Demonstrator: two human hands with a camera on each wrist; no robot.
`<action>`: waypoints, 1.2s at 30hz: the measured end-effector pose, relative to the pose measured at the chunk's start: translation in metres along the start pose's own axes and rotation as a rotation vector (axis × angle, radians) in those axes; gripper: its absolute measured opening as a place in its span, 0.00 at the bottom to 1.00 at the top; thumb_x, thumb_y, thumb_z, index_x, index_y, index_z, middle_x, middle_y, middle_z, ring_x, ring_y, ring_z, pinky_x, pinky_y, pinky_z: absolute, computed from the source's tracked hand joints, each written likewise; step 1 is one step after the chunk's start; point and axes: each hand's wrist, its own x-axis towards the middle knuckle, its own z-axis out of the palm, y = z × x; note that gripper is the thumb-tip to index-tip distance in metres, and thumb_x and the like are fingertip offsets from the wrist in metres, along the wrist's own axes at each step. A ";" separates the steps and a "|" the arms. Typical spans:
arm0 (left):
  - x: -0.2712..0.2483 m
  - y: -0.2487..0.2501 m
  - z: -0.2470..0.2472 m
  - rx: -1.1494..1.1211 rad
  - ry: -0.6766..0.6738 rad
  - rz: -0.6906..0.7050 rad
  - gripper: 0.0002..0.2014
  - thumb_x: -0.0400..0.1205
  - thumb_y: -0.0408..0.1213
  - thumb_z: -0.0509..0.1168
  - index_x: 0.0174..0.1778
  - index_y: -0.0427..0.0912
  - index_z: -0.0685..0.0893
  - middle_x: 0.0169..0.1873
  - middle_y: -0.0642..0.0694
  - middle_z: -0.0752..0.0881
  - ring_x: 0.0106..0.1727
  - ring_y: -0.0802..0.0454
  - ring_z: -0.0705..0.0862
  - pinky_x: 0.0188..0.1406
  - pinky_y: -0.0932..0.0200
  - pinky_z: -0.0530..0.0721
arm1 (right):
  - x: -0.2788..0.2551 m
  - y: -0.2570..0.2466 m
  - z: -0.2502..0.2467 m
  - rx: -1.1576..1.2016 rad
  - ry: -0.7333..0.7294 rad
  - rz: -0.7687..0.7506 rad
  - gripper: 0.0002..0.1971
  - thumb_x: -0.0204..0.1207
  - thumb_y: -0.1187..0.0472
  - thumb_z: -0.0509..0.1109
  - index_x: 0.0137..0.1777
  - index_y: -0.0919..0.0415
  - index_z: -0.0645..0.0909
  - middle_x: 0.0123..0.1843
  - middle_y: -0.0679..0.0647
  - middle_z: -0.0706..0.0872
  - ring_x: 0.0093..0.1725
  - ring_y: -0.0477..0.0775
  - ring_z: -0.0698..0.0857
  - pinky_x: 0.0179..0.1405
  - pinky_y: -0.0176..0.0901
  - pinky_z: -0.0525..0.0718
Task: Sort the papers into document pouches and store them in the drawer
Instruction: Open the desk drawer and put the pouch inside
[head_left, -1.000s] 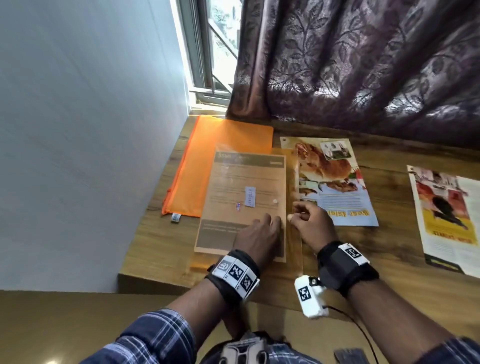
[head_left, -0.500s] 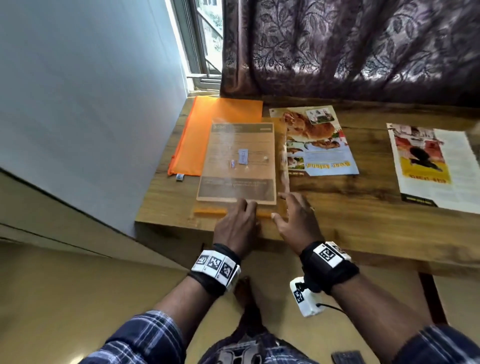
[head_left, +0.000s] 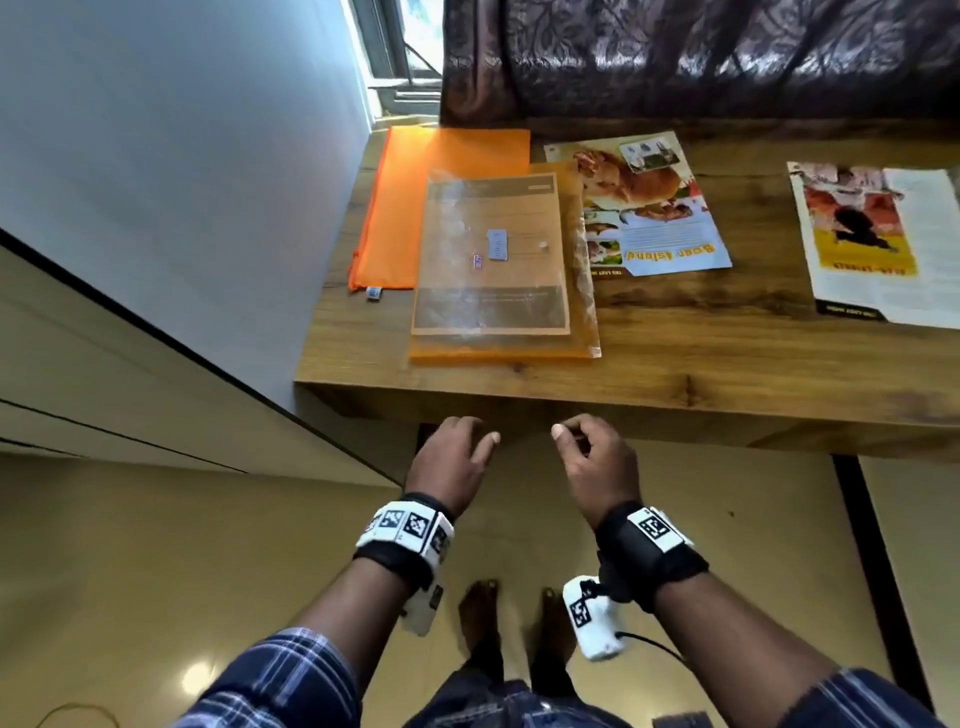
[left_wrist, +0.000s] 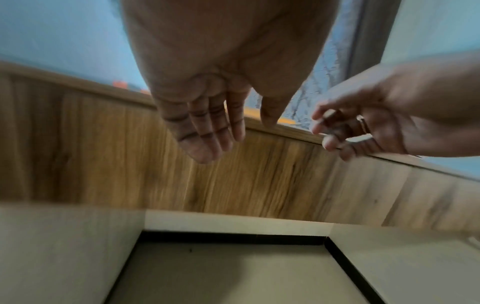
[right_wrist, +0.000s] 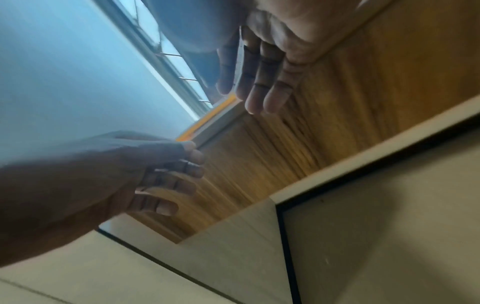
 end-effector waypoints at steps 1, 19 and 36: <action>0.007 -0.010 0.002 -0.212 -0.050 -0.100 0.26 0.88 0.59 0.55 0.71 0.44 0.80 0.67 0.44 0.83 0.66 0.45 0.82 0.65 0.50 0.80 | 0.000 0.010 0.009 0.081 -0.008 0.130 0.07 0.81 0.52 0.70 0.44 0.52 0.85 0.42 0.49 0.89 0.42 0.51 0.87 0.41 0.48 0.86; 0.099 -0.089 0.043 -2.116 0.167 -0.761 0.37 0.71 0.81 0.53 0.49 0.49 0.84 0.54 0.42 0.88 0.54 0.40 0.87 0.74 0.34 0.75 | 0.051 0.053 0.078 1.495 0.387 0.887 0.46 0.68 0.20 0.61 0.75 0.54 0.78 0.70 0.57 0.86 0.70 0.58 0.84 0.75 0.67 0.72; 0.012 -0.123 0.079 -2.156 0.112 -0.728 0.37 0.72 0.80 0.54 0.36 0.45 0.84 0.36 0.42 0.89 0.43 0.41 0.87 0.70 0.37 0.79 | -0.044 0.063 0.067 1.547 0.379 0.883 0.38 0.62 0.19 0.67 0.57 0.51 0.82 0.47 0.49 0.90 0.55 0.57 0.90 0.66 0.65 0.77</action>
